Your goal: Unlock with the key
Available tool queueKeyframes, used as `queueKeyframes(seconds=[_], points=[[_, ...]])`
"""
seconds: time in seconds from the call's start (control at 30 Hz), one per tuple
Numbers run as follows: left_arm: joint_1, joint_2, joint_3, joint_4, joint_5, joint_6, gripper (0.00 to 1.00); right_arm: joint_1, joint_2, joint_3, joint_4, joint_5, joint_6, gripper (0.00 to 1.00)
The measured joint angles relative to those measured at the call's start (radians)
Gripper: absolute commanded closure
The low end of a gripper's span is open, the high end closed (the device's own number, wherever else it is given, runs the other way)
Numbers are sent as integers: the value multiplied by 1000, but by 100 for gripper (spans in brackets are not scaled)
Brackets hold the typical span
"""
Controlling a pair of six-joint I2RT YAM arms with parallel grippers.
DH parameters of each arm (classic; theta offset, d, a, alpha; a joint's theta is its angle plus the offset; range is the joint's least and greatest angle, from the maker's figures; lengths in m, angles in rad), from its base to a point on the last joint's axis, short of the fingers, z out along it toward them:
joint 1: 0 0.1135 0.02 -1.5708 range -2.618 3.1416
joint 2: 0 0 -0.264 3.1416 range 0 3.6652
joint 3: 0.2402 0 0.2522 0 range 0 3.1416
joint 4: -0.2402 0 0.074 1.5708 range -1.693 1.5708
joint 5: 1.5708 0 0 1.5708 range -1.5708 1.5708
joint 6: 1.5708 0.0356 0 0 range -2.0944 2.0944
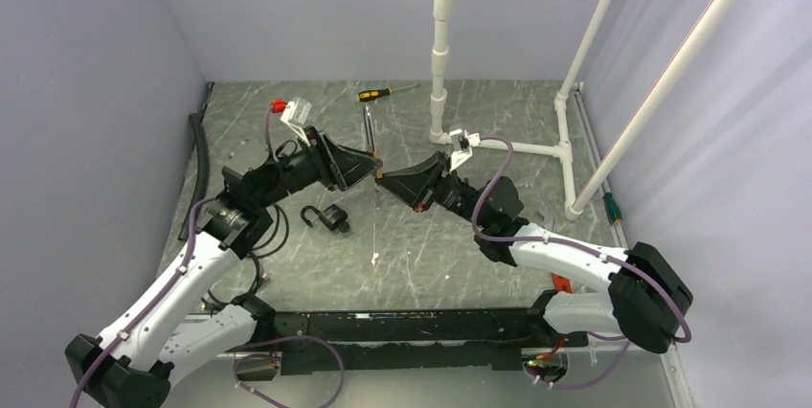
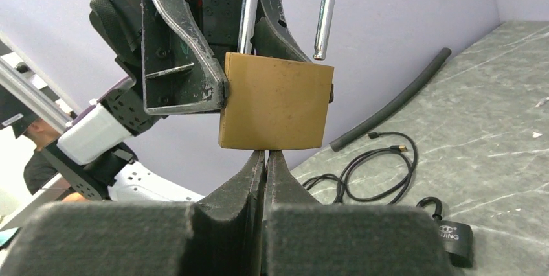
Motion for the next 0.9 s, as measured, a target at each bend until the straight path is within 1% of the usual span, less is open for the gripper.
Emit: queueKeyframes(seconds=[0.1, 0.13, 0.23, 0.3, 0.47, 0.6, 0.63, 0.77, 0.9], points=[[0, -7, 0, -12, 12, 19, 100, 0, 1, 0, 0, -18, 7, 100], [0, -9, 0, -18, 13, 23, 100, -1, 2, 0, -3, -26, 8, 96], [0, -16, 1, -50, 11, 29, 100, -2, 3, 5, -29, -51, 8, 76], [-1, -20, 2, -76, 11, 30, 100, -1, 3, 8, -50, -71, 7, 68], [-11, -27, 2, -162, -25, 40, 100, 6, 2, 8, -118, -101, -4, 62], [-23, -23, 12, -243, -100, 44, 100, 6, -7, 19, -190, -105, -32, 57], [-25, -18, 16, -259, -119, 45, 100, 6, -16, 23, -215, -102, -46, 53], [-30, 16, 29, -335, -190, 44, 100, 5, -73, 48, -304, -63, -116, 42], [-31, 83, 52, -413, -267, 44, 100, 6, -126, 78, -389, 3, -187, 41]])
